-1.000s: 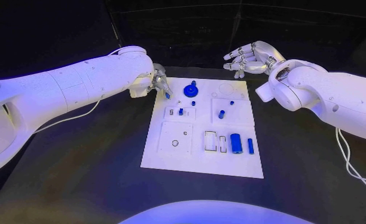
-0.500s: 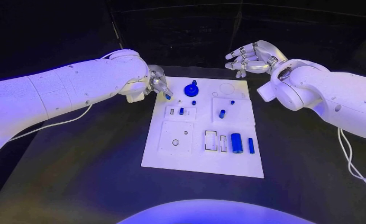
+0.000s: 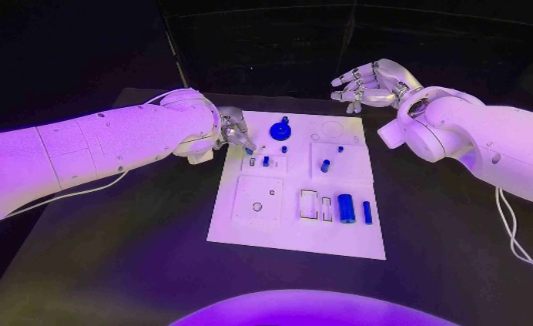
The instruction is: Assemble the parts on the task board
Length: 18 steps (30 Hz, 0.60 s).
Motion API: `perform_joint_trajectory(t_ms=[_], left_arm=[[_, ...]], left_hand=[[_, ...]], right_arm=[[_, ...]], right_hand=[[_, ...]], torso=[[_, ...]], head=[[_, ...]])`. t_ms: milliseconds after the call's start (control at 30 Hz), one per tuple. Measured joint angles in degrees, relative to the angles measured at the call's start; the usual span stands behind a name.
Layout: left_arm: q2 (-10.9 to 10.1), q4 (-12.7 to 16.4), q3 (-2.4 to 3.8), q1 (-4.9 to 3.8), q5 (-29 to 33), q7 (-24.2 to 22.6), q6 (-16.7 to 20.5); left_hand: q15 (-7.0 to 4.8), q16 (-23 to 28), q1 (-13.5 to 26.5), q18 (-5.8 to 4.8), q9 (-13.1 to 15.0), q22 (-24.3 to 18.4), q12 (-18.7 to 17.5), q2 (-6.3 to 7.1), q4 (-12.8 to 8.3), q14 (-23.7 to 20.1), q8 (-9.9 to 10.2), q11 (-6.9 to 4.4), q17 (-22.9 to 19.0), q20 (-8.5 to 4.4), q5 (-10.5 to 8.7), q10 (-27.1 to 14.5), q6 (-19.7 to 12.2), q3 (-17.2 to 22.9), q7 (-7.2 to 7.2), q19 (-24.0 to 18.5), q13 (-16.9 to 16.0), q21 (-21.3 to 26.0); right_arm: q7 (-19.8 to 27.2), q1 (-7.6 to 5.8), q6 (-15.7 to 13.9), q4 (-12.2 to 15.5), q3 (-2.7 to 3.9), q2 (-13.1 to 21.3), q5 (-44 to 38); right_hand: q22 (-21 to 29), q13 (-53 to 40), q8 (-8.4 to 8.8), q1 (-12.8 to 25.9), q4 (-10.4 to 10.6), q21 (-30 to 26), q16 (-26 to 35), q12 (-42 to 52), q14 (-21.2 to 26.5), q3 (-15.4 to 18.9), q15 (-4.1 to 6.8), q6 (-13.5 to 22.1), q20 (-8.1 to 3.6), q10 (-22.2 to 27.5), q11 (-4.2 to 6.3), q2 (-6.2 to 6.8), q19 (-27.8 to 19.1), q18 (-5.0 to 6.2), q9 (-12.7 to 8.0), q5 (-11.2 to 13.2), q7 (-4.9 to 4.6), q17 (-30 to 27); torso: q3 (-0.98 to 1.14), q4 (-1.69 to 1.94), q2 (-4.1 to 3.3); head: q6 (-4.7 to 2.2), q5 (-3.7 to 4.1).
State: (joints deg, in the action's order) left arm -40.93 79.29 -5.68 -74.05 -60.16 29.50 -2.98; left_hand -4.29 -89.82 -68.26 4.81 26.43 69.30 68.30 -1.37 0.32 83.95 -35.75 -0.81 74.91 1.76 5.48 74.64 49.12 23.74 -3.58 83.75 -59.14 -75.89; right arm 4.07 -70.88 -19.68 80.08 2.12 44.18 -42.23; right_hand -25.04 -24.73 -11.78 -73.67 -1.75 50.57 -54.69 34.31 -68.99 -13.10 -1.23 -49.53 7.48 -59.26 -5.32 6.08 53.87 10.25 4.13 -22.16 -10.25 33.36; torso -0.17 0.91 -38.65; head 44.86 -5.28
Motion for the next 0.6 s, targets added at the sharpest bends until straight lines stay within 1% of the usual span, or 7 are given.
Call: perform_joint_trajectory(t_ms=[67, 100, 267, 600], left_arm=[[-0.06, 0.40, 0.00, 0.19, -0.44, -0.05, 0.40], [-0.08, 0.55, 0.00, 0.26, -0.62, -0.06, 0.56], [-0.15, 0.91, 0.00, 0.58, -1.50, -0.09, 0.87], [0.21, 1.02, 0.00, 1.11, -2.51, -0.08, 0.18]], left_hand=[[0.00, 0.00, 0.00, 0.00, 0.01, 0.03, 0.00, 0.00, 0.08, 0.00, 0.00, -0.02, 0.00, 0.00, 0.00, 0.02, 0.00, 0.08, 0.00, 0.00, 0.00, 0.00], [0.00, 0.00, 0.07, 0.00, 0.01, 0.07, 0.00, 0.07, -0.01, 0.00, 0.00, -0.21, 0.00, 0.00, -0.02, 0.21, -0.01, 0.34, -0.01, 0.00, 0.00, 0.00], [0.00, 0.00, 0.14, 0.00, 0.04, 0.07, 0.00, 0.14, -0.26, 0.00, 0.01, -0.21, 0.00, 0.00, -0.15, 0.22, -0.10, 0.59, -0.10, 0.00, 0.00, 0.00], [0.00, 0.00, 0.13, 0.00, 0.09, 0.06, 0.00, 0.13, -0.41, 0.00, 0.04, -0.21, 0.00, 0.00, -0.16, 0.21, -0.18, 0.73, -0.18, 0.00, 0.01, 0.00]], right_arm=[[0.00, 0.00, 0.01, -0.04, 0.00, 0.00, 0.00], [0.00, 0.00, 0.01, -0.05, 0.00, 0.00, 0.00], [0.00, 0.01, 0.03, -0.09, 0.00, 0.00, 0.00], [0.00, 0.01, 0.04, -0.12, 0.00, -0.03, 0.00]], right_hand=[[0.00, 0.00, 0.00, 0.00, 0.00, 0.00, 0.00, 0.00, 0.00, 0.00, 0.00, 0.00, 0.00, 0.00, 0.00, 0.00, 0.00, 0.00, 0.00, 0.00, 0.00, 0.00], [0.00, 0.00, 0.00, 0.00, 0.00, 0.00, 0.00, 0.00, 0.00, 0.00, 0.00, 0.00, 0.00, 0.00, 0.00, 0.00, 0.00, 0.00, 0.00, 0.00, 0.00, 0.00], [-0.01, 0.00, 0.00, 0.00, 0.00, 0.00, 0.00, 0.00, 0.00, 0.00, 0.00, 0.00, 0.00, 0.00, 0.00, 0.00, 0.00, 0.00, -0.01, 0.00, 0.00, 0.00], [-0.01, 0.05, -0.21, 0.00, 0.00, 0.00, -0.22, 0.00, 0.00, 0.00, 0.00, 0.00, 0.00, 0.00, 0.00, 0.00, 0.00, 0.00, -0.01, 0.00, 0.00, 0.01]], torso=[[0.00, -0.04, 0.00], [0.00, -0.07, 0.00], [0.01, -0.07, -0.03], [0.04, -0.07, -0.06]], head=[[0.03, -0.01], [0.05, -0.01], [0.14, -0.03], [0.31, -0.13]])
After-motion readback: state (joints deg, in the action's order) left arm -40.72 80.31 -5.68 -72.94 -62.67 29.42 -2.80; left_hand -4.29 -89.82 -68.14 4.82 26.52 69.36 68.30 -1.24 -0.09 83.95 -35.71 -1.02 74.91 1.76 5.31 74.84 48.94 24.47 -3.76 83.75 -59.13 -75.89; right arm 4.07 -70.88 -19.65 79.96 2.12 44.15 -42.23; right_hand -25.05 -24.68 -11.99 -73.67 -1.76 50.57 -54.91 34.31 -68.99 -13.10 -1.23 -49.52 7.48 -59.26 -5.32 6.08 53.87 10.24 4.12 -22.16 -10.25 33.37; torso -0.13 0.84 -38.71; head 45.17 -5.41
